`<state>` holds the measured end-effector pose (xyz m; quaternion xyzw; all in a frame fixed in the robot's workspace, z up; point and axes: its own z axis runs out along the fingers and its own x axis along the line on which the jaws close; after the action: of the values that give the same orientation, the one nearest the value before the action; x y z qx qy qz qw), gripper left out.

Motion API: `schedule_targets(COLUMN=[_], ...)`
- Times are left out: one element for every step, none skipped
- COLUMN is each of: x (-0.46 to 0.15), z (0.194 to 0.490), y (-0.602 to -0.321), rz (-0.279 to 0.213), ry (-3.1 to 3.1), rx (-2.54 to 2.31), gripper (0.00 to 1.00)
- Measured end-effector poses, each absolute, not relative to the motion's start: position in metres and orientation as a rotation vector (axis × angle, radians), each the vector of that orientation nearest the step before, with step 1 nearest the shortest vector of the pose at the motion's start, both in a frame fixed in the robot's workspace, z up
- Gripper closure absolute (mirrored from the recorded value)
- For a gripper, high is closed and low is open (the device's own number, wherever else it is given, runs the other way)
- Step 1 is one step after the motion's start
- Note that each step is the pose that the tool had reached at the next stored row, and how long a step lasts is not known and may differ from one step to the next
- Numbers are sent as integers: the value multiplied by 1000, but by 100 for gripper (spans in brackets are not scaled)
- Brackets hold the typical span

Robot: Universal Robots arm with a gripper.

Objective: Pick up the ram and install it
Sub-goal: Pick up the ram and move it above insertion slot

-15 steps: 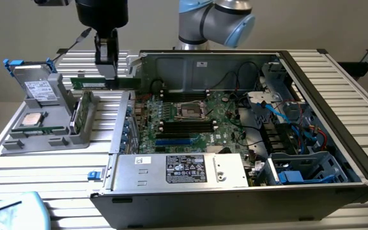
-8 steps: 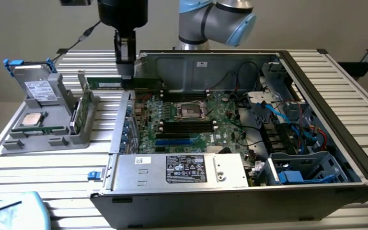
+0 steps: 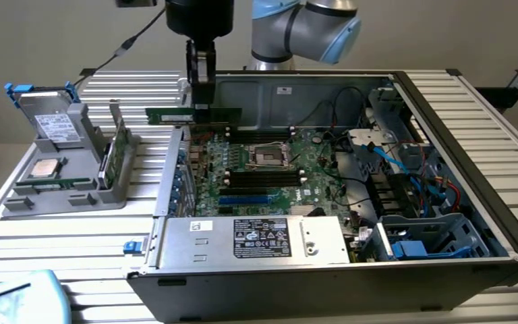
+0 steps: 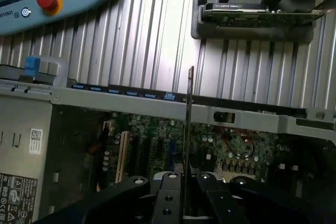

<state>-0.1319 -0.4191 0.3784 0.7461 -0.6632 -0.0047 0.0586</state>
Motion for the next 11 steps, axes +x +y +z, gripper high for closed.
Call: schedule_targets(x=[-128,-124,-120,-116,-112,-109,-105,-102,-99,-95,-92], z=[378,378,378,378,378,377,377,376,376,375,375], y=[-418,-418,-417,-416,-415,-414,-413,-412,-411,-410,-409], rz=[-10,-5,-1,3,7,12,16,19,20,21,22], ry=[-2011,-2012,-2014,-2015,-2016,-2018,-2020,-2021,-2021,-2021,-2022], rx=[2262,2263,2264,2265,2266,2268,2269,2270,2271,2271,2272], gripper=[86,86,86,86,86,86,86,86,86,86,86])
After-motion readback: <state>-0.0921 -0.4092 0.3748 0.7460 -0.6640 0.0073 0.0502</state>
